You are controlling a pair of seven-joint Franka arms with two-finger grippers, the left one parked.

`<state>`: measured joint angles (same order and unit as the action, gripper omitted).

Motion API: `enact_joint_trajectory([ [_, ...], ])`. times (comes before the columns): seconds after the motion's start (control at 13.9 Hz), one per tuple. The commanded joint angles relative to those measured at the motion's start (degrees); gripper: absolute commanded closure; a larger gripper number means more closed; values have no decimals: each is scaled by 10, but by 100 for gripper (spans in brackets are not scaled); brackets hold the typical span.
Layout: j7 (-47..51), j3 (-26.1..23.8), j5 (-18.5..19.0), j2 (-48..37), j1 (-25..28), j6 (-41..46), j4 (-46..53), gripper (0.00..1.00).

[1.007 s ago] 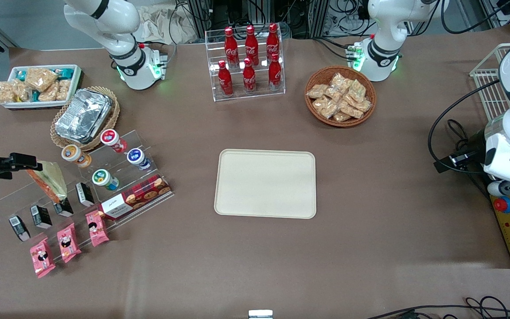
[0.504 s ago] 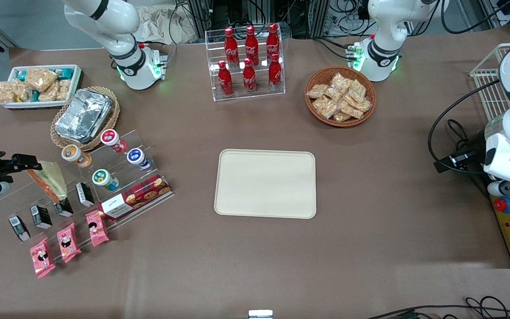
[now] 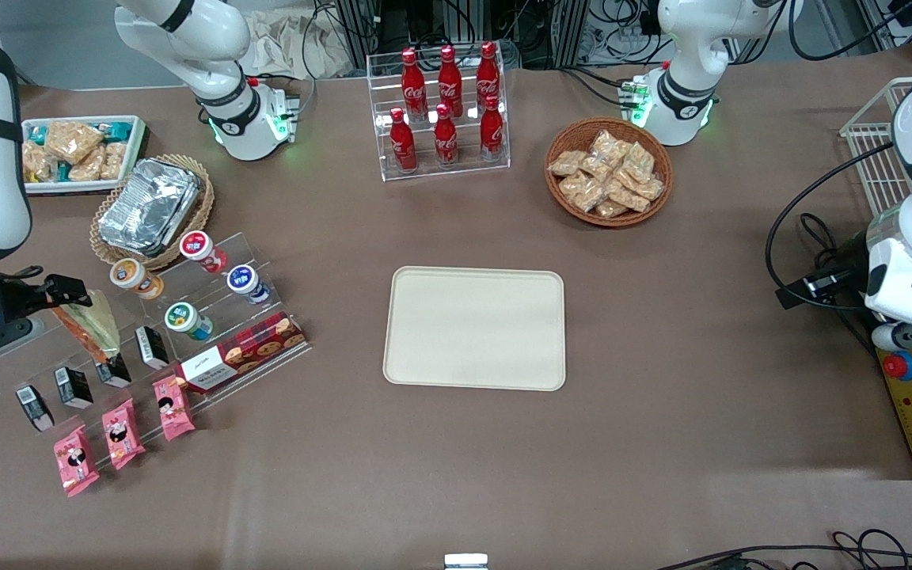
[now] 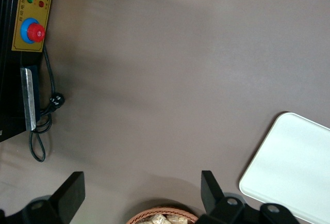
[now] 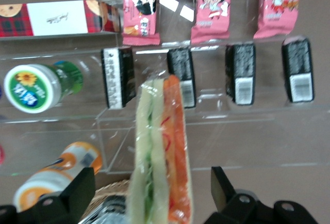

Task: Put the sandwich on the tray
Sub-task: 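Lower the open right gripper around the wrapped sandwich and close it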

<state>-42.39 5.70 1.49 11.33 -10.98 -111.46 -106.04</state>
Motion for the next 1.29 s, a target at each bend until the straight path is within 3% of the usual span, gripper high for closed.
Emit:
enact_joint_trajectory([
  [0.0,-32,-3,12,-22,-15,-59,-51,0],
  [0.5,-35,-3,11,-22,-21,-90,-89,2],
  [0.58,-35,-3,11,-22,-20,-89,-90,9],
  [0.72,-36,-3,11,-22,-20,-83,-90,42],
  [0.86,-38,-3,11,-20,-20,-72,-85,62],
  [1.22,-37,-4,5,-16,-18,-36,-49,64],
])
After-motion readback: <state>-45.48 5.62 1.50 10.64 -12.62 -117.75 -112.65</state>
